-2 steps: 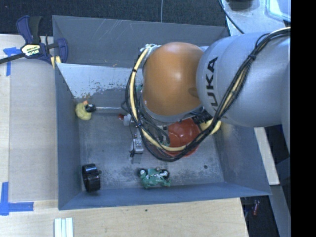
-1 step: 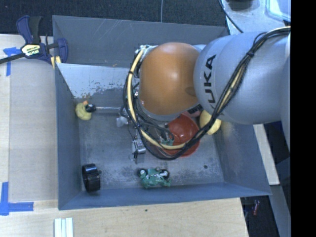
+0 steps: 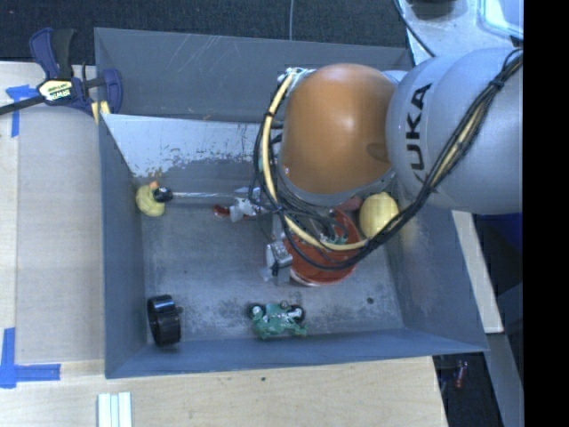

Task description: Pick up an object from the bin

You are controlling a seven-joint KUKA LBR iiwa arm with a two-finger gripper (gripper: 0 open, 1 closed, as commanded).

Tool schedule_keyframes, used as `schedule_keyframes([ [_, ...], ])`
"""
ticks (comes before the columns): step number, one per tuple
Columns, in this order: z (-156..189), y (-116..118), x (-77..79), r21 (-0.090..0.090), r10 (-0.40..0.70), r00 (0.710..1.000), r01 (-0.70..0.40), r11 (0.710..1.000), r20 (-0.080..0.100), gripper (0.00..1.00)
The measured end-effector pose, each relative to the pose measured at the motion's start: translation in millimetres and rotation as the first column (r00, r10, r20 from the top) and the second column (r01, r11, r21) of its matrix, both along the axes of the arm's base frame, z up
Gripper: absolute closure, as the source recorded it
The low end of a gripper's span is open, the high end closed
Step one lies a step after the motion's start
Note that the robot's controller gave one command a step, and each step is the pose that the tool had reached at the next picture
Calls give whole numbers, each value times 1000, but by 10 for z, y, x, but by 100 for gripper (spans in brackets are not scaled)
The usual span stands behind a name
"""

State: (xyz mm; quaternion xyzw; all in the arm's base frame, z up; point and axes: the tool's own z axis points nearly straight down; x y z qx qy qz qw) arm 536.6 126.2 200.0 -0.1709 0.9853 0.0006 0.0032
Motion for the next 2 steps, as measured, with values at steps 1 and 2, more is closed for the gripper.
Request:
schedule_keyframes([
  [1,-531,-96,173,2,-71,997,71,997,5,0],
  [2,579,-268,243,3,-45,999,45,999,21,100],
])
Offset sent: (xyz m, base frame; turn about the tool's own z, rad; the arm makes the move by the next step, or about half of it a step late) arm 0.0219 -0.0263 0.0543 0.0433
